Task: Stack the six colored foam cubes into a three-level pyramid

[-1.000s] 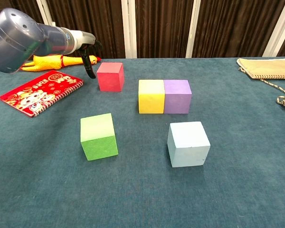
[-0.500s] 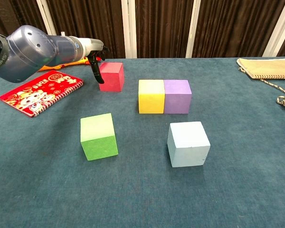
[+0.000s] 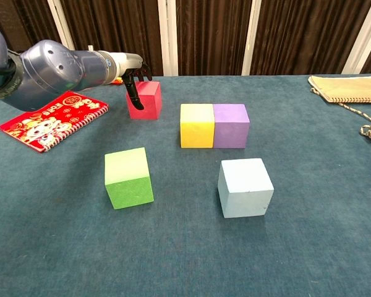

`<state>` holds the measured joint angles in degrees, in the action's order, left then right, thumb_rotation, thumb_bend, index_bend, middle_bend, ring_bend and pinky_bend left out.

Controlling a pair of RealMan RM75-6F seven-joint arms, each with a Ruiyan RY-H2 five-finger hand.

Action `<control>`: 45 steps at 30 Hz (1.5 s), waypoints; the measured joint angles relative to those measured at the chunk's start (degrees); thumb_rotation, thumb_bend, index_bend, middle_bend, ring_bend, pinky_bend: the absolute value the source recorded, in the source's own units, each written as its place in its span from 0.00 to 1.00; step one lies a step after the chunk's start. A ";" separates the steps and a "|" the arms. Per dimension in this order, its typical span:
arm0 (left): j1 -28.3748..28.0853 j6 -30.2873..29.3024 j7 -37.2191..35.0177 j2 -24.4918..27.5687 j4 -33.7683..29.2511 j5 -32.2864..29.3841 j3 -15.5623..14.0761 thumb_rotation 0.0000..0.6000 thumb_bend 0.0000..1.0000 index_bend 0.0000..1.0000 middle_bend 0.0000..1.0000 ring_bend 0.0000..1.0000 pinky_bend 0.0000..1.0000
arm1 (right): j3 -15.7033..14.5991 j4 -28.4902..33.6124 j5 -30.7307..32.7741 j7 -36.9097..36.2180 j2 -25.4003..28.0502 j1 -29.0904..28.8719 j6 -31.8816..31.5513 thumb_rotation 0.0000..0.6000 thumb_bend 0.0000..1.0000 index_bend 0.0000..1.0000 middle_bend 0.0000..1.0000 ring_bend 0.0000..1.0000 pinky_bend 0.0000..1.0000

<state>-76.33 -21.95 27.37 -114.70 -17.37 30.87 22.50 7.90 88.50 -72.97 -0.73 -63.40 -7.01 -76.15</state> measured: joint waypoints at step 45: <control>2.69 -5.78 7.22 10.79 -22.29 -2.20 2.26 1.00 0.39 0.36 0.38 0.00 0.00 | 0.37 -0.23 1.07 -2.02 0.72 0.18 0.87 1.00 0.18 0.18 0.10 0.08 0.02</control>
<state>-73.64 -27.73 34.60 -103.91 -39.66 28.67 24.76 8.27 88.27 -71.90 -2.75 -62.68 -6.83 -75.27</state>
